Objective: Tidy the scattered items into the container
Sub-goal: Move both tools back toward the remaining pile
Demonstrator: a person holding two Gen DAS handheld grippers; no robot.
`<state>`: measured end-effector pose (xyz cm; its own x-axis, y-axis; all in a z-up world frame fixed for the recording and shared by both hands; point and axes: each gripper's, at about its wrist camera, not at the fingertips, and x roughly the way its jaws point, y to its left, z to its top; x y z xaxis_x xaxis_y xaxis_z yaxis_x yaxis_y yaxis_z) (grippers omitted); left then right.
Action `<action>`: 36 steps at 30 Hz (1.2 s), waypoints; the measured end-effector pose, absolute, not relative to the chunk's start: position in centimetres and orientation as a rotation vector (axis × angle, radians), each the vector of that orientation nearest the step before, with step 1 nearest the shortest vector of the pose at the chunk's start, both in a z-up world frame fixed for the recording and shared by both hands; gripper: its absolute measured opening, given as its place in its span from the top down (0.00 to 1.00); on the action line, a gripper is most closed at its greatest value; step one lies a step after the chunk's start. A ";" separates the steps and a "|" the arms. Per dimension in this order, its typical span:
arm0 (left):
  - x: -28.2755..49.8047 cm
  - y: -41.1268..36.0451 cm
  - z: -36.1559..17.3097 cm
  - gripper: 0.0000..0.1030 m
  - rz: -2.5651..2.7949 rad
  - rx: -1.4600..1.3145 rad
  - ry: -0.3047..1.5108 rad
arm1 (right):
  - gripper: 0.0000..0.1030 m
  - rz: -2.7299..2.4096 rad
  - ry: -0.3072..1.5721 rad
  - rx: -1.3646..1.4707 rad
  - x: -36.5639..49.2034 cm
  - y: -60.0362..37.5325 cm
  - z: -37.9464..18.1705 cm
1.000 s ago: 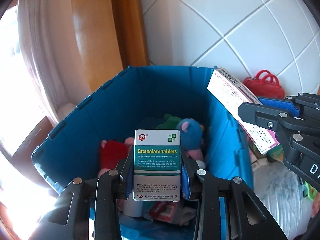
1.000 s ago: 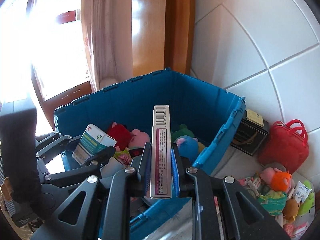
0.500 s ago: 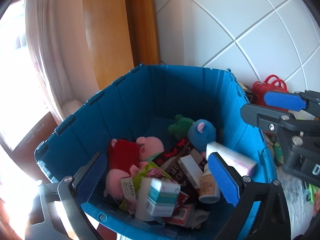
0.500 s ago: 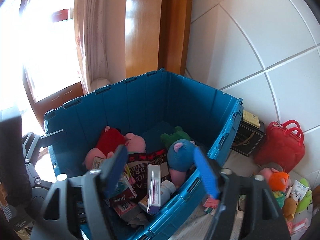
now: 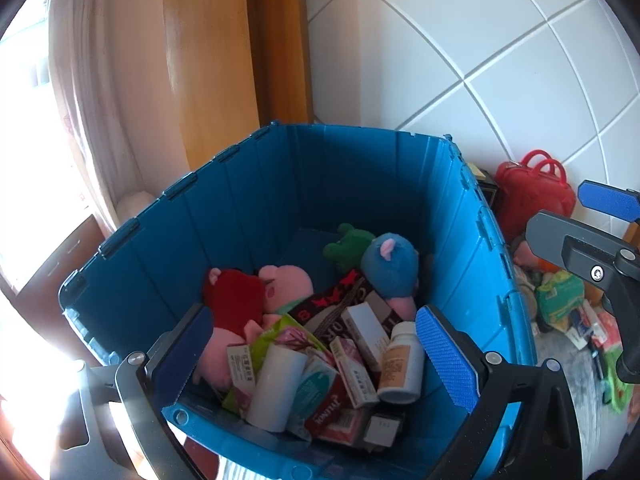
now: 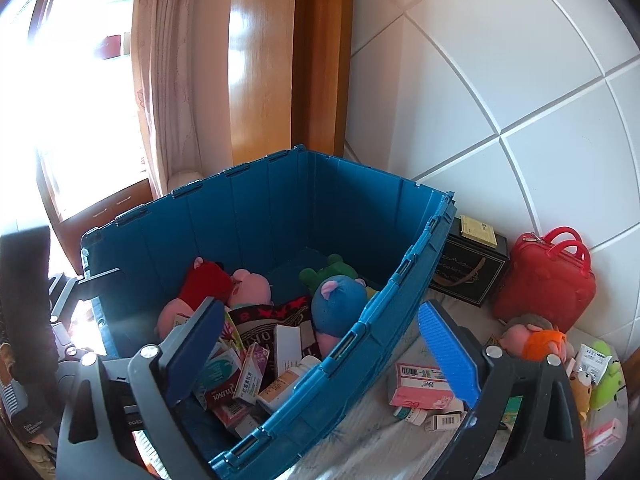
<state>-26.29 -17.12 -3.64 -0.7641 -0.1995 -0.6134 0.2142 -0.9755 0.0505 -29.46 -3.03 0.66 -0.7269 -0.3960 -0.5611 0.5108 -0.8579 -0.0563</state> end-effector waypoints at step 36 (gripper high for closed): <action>-15.2 8.9 -5.9 0.00 -2.989 1.070 -0.063 | 0.03 -2.862 0.017 0.948 -14.4 28.9 -5.6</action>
<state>-15.16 8.89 -5.88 -0.7726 0.0188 -0.6346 -0.0453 -0.9986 0.0256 -14.43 28.93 -5.56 -0.7950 -0.1165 -0.5953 0.1234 -0.9919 0.0293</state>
